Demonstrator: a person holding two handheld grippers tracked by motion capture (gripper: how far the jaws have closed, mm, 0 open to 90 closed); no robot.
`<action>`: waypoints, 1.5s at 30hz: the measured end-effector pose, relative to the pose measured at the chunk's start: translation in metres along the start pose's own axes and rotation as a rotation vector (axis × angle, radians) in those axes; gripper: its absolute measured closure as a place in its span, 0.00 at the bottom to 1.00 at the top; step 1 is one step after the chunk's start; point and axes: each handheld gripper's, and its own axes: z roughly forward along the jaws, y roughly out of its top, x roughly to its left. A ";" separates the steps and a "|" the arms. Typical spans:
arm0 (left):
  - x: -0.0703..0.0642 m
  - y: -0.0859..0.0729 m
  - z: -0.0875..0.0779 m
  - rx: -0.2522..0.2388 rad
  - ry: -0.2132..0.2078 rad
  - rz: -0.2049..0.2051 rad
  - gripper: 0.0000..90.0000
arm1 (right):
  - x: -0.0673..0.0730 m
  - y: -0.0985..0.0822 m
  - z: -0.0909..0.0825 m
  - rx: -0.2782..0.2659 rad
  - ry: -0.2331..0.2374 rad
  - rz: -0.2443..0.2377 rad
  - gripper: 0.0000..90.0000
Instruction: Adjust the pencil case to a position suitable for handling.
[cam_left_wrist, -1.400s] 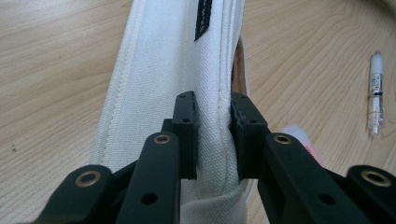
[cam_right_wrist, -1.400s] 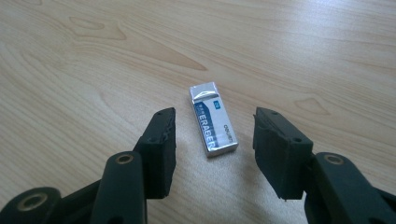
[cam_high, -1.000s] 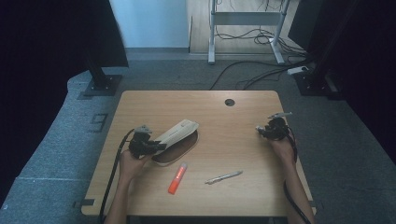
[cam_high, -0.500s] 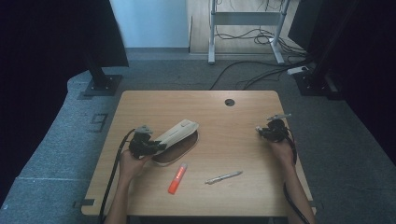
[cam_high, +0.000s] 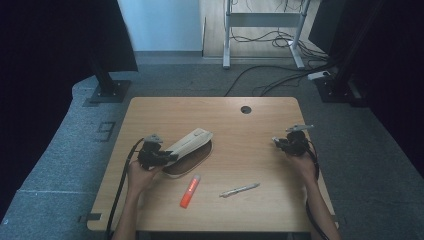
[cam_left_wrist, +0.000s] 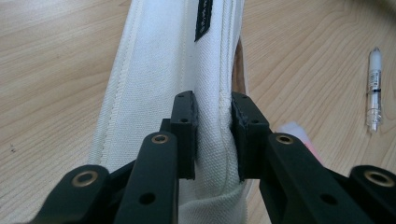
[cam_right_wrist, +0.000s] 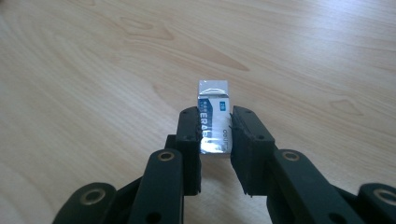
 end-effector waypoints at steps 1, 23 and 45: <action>0.000 0.000 0.000 -0.001 0.000 0.000 0.81 | 0.000 0.000 0.000 0.000 0.000 0.000 0.80; -0.002 -0.001 0.000 -0.013 0.012 0.009 0.81 | 0.040 -0.003 -0.017 -0.022 0.096 -0.053 0.80; 0.000 -0.002 0.000 -0.038 -0.006 -0.002 0.81 | 0.079 0.008 -0.014 -0.023 0.181 -0.124 0.80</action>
